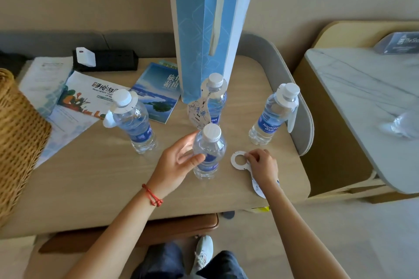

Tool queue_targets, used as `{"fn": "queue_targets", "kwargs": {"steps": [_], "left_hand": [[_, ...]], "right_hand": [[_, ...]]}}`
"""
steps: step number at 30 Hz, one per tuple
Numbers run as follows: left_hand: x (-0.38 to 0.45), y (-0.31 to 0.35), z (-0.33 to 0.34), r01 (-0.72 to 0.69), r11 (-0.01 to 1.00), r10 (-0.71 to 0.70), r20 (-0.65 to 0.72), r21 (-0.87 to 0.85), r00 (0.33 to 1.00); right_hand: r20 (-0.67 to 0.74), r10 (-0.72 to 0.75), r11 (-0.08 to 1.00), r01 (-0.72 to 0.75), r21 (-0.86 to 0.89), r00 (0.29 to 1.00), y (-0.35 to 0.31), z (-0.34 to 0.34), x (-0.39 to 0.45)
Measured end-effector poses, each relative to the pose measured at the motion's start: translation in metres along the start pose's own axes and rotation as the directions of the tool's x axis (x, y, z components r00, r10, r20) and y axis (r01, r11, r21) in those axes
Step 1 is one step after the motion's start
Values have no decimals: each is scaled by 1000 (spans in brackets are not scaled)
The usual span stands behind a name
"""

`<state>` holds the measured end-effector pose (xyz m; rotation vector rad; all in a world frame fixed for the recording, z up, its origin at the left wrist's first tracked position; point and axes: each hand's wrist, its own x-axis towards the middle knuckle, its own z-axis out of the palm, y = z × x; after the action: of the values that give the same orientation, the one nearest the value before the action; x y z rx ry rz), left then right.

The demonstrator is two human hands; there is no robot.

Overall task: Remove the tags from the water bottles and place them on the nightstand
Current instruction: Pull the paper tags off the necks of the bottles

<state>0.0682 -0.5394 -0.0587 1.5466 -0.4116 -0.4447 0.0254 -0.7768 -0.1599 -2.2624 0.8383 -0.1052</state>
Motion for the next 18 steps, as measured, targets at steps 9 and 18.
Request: {"fn": "queue_targets", "kwargs": {"steps": [9,18], "left_hand": [[-18,-2,8,-33,986,72,-231,166,970],[-64,9,15,-98,929,178,-199,357,964]], "right_hand": [[-60,-55,984,64,165,997,-10,-30,-26],[-136,-97,986,114,122,986,-25,-71,-92]]}}
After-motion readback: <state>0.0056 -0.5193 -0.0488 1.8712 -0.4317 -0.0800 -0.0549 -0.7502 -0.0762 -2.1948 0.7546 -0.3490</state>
